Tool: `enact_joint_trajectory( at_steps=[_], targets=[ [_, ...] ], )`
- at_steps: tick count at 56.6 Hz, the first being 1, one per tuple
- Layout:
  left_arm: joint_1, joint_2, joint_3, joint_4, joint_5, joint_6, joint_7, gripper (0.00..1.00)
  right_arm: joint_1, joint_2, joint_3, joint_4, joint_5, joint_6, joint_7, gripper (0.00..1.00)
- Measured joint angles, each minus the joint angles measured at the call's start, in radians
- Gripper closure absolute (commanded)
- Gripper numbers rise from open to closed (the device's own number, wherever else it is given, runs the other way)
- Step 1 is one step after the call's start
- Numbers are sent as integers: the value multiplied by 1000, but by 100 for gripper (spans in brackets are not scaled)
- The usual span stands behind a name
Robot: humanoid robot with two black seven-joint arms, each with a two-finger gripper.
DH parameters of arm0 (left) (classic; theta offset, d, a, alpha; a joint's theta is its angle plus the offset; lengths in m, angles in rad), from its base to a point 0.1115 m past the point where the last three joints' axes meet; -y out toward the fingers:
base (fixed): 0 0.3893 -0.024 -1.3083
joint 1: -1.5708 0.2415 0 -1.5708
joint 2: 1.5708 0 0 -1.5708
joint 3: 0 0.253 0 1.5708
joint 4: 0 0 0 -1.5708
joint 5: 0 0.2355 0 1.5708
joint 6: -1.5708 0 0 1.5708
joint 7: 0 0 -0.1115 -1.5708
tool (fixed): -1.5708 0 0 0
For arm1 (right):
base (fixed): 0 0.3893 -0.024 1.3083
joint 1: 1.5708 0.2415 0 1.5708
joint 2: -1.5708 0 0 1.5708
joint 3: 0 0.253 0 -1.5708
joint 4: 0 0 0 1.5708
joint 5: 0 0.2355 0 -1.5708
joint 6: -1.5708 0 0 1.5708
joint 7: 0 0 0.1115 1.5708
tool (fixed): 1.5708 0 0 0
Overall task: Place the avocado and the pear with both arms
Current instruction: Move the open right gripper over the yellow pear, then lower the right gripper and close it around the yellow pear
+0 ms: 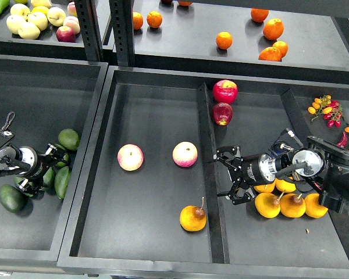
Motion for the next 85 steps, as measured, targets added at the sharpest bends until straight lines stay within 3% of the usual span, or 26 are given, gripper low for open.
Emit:
enact_joint_trajectory(
  at_steps=[24,76,85],
  targets=[
    [0,0,-1,0,-1,0,0,10,-33,44,-76,-5,1,0,0,0],
    [0,1,-1,0,-1,0,0,10,-98,219,-68,-178,4,0,0,0],
    [0,1,-1,0,-1,0,0,9,-105,220,-67,-179,3,0,0,5]
  ],
)
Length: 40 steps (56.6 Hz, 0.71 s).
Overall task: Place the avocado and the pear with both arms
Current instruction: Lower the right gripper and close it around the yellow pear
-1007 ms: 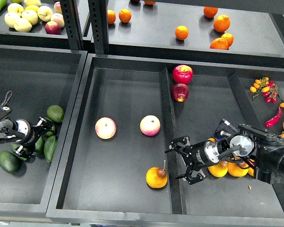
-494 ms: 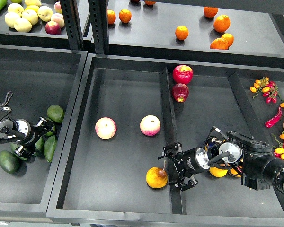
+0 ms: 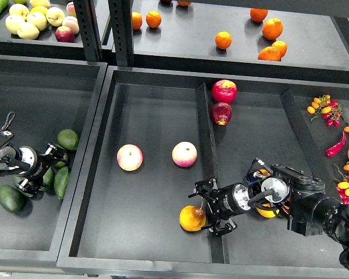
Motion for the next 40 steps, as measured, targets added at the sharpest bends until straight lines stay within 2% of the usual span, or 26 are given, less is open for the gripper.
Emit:
enact_joint_trajectory(
  at_steps=[33,40],
  targets=[
    [0,-2,-1,0,0,0,0,9,-20,0,11,-12,19,0,0,26],
    [0,-2,-5,0,0,0,0,9,-27,0,16,-16,26,0,0,35]
  ],
)
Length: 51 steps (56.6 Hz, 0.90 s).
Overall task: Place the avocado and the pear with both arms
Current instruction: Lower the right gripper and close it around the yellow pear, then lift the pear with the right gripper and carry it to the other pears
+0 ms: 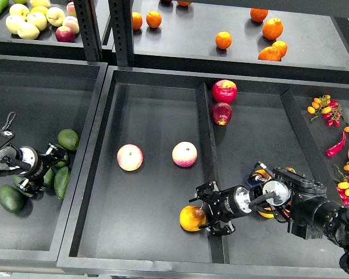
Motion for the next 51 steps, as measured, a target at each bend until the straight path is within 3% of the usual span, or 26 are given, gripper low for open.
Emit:
enact_joint_trajectory(
  at_steps=[20,51],
  targets=[
    [7,0,-4,-1,0,0,0,9,-60,11,71,-56,29,0,0,66],
    [11,0,-4,-7,0,0,0,9,-87,3,161,-104,34,0,0,79]
  ],
)
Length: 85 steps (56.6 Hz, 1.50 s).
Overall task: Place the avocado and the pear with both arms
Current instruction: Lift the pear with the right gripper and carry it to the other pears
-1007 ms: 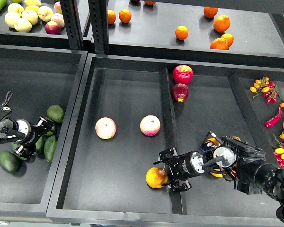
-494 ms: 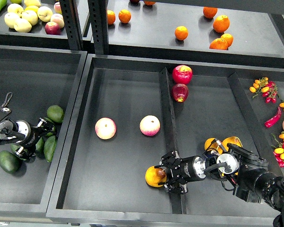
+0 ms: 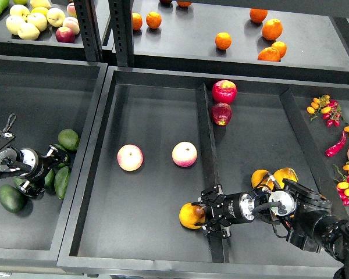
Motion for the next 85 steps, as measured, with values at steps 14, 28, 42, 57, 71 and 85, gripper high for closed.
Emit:
enact_joint_trajectory(
  at_steps=[14,28,42,57,71,85],
  targets=[
    [0,0,0,-1,0,0,0,9,23,-39,49,16,35,-1,0,82],
    [0,-1,0,1,0,0,0,9,68,-65,60,30,91,0,0,83],
    [0,-1,0,1,0,0,0,9,105,-107,57,76,131,0,0,83],
    [0,0,0,3,1,0,0,9,123,-333,6,260,168,0,0,83],
    [-4,-9,0,5,2,0,0,9,91,-472,-44,356,179,0,0,82],
    [-5,-8,0,4,2,0,0,9,35,-481,-80,357,179,0,0,82]
  ],
)
